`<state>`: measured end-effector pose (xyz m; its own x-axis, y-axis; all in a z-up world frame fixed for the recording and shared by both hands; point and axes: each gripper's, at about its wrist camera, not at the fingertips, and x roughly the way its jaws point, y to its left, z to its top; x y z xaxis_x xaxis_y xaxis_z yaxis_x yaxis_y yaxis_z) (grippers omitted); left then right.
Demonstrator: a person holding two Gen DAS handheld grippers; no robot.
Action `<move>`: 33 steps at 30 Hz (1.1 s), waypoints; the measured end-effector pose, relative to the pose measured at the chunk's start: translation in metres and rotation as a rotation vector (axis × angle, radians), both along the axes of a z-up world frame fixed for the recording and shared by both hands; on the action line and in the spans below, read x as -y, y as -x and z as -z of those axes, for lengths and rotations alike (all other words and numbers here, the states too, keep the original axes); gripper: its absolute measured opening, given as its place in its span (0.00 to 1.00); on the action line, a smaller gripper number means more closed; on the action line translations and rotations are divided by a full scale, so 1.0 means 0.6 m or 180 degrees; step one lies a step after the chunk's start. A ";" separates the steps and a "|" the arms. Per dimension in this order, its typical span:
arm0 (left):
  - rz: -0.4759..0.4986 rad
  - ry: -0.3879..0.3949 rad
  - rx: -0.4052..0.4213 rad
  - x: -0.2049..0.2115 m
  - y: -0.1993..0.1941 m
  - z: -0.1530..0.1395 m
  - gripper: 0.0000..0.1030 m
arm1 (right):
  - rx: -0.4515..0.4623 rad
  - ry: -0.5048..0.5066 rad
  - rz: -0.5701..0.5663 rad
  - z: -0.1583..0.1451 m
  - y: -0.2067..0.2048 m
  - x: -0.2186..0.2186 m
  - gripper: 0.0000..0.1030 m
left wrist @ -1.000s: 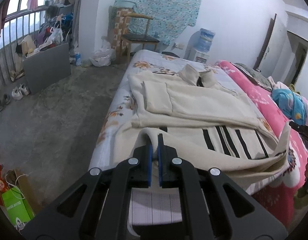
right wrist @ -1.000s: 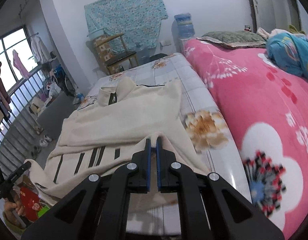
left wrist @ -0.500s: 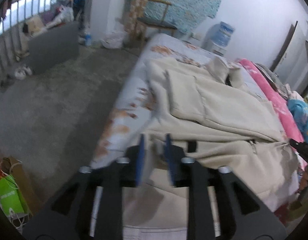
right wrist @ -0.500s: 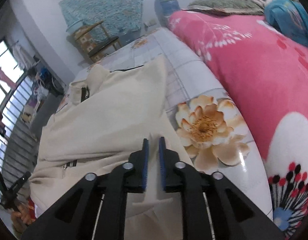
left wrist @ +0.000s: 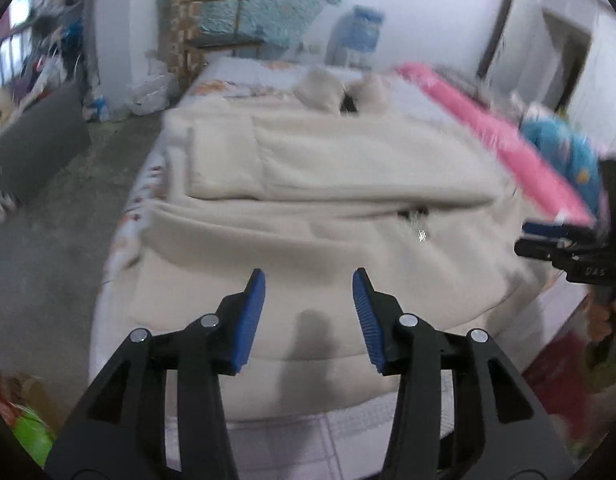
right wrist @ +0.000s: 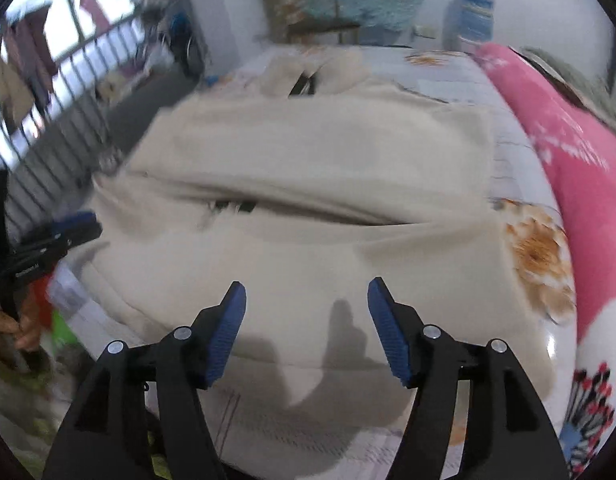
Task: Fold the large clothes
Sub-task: 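Lower the hem onto the jacket front and open both tools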
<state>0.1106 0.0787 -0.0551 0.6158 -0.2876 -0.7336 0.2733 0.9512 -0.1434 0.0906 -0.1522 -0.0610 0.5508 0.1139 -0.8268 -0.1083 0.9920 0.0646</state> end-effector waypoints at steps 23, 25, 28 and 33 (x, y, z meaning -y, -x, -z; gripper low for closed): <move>-0.0039 -0.0760 0.0584 0.066 -0.012 0.033 0.01 | 0.0300 0.0092 0.0261 0.022 -0.064 -0.028 0.03; -0.0047 -0.0824 0.0560 0.069 -0.011 0.046 0.02 | 0.0201 0.0042 0.0258 0.040 -0.068 -0.021 0.03; -0.0044 -0.0868 0.0546 0.072 -0.009 0.045 0.02 | 0.0189 -0.0168 0.0289 0.029 -0.053 0.006 0.03; -0.0039 -0.0795 0.0524 0.067 -0.008 0.048 0.03 | 0.0370 -0.0007 0.0500 -0.018 -0.019 0.066 0.15</move>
